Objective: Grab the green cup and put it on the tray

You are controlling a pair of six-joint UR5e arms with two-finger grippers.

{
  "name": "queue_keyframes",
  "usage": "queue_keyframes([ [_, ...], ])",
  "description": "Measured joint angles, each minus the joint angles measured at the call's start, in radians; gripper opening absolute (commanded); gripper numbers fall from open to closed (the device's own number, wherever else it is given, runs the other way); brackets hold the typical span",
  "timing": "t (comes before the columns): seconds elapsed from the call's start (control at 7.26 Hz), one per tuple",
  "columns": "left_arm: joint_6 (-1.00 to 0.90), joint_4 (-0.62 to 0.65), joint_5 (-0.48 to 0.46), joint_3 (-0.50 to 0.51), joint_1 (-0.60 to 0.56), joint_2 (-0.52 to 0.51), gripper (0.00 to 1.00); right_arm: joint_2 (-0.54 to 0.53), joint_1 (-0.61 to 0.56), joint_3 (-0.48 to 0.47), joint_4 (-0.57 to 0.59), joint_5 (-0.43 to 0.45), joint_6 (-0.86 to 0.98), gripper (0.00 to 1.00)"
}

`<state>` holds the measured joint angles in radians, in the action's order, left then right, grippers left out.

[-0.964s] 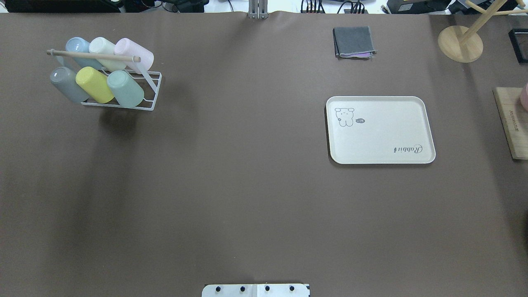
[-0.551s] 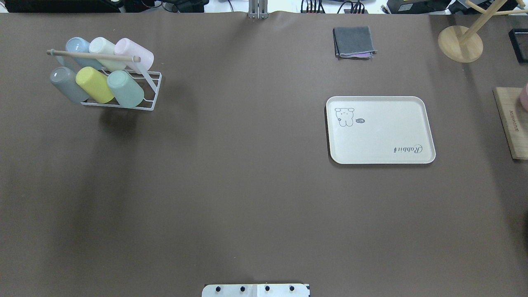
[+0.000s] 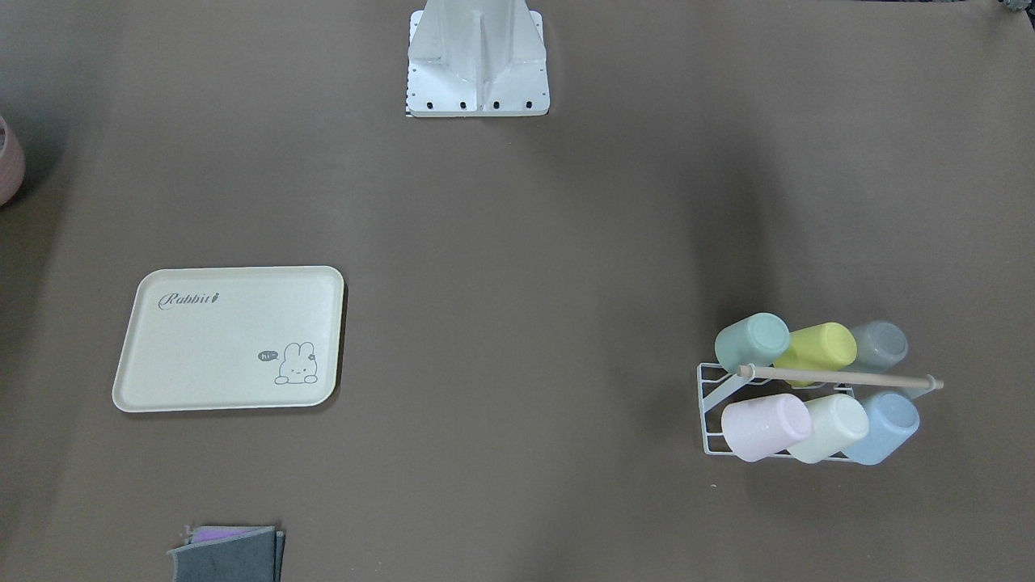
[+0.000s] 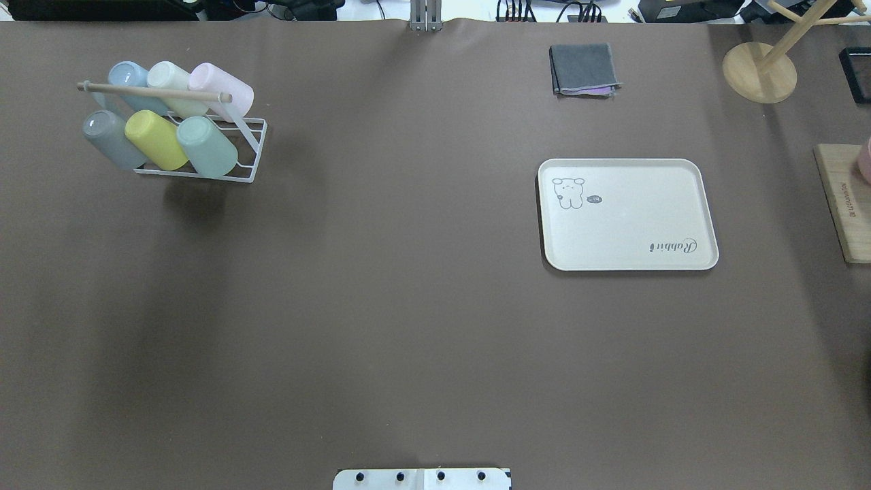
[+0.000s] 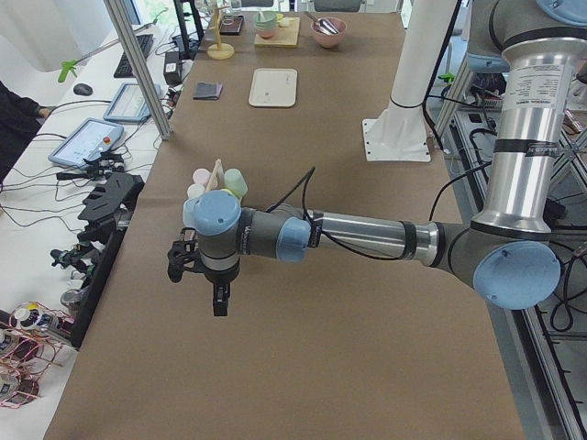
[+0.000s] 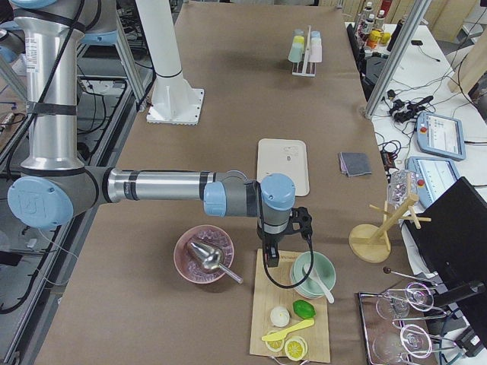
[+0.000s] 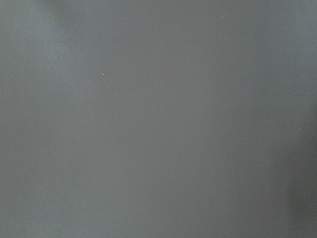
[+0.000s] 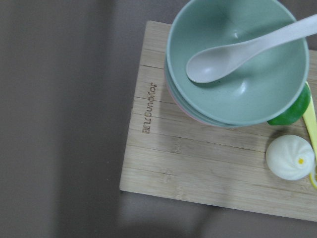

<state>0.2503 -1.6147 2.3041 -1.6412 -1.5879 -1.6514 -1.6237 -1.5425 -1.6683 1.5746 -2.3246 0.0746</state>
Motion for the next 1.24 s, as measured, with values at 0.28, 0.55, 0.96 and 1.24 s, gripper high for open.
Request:
queue_keyframes([
  [0.28,0.139,0.142,0.006,-0.204,0.056,0.005,0.99,0.026,0.071,0.002,-0.034,-0.023,-0.129,0.93],
  [0.55,0.38,0.228,0.001,-0.389,0.191,-0.013,0.99,0.065,0.18,0.047,-0.182,-0.026,-0.319,0.93],
  [0.96,0.579,0.236,-0.084,-0.469,0.494,-0.218,0.99,0.211,0.334,0.248,-0.453,-0.019,-0.595,0.93],
  [1.24,0.587,0.231,-0.223,-0.492,0.674,-0.316,0.99,0.324,0.407,0.341,-0.527,-0.001,-0.719,0.91],
])
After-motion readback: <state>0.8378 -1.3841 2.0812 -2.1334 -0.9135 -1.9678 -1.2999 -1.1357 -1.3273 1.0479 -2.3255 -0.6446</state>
